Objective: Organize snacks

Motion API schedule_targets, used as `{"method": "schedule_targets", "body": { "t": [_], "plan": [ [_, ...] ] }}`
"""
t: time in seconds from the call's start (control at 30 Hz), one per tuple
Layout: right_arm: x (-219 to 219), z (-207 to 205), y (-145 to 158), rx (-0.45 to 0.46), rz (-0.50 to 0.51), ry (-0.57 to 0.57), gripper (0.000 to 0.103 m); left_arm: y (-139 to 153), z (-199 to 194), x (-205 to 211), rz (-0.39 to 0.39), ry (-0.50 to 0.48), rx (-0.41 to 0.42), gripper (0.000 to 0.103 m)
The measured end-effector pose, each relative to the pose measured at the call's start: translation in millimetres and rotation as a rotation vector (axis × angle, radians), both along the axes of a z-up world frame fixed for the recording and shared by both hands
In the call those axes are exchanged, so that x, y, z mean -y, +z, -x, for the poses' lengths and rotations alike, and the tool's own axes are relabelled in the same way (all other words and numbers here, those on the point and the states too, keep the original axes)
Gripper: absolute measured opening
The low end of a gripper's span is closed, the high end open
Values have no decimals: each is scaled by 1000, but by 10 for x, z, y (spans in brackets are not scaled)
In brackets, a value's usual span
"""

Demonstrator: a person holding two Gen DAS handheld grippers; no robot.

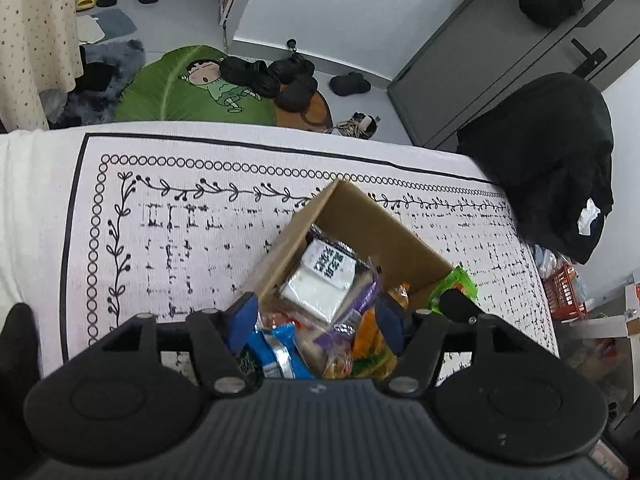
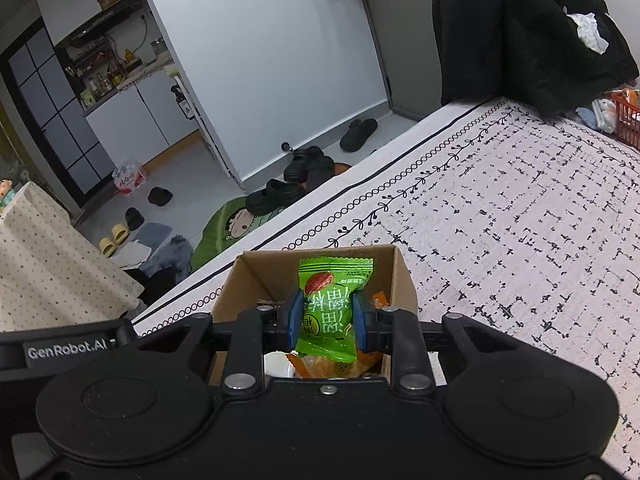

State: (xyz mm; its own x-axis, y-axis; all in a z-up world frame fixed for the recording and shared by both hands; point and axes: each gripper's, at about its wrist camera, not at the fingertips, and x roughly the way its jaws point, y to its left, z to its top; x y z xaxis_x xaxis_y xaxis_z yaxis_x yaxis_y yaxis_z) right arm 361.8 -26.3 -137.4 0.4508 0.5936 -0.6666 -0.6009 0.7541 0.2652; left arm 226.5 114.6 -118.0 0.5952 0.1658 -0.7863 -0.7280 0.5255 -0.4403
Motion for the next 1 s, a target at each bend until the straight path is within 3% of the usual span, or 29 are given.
{"method": "schedule_targets", "body": {
  "t": [0.2,0.23,0.3,0.63,0.83,1.0],
  "plan": [
    [-61,-33,-20,2,-40,-6,30,-27,-40,-104,-8,0,-8,64],
    [-58,-40,-18,3,-57,-12,35,-32,-41,-124,-10,-2,-8,64],
    [-48,-56,-17,-4,-74,-27,59,-35,-45,-149,-15,-4,-10,65],
    [132,55,86,-15,34,-101,60,-30,2,-232,-4,7,-50,83],
    [205,259,229,-1,74,-116,68,127,110,-204,-22,-27,-24,94],
    [327,446,359,15,87,-168,87,268,198,-80,-39,-91,-11,98]
  ]
}}
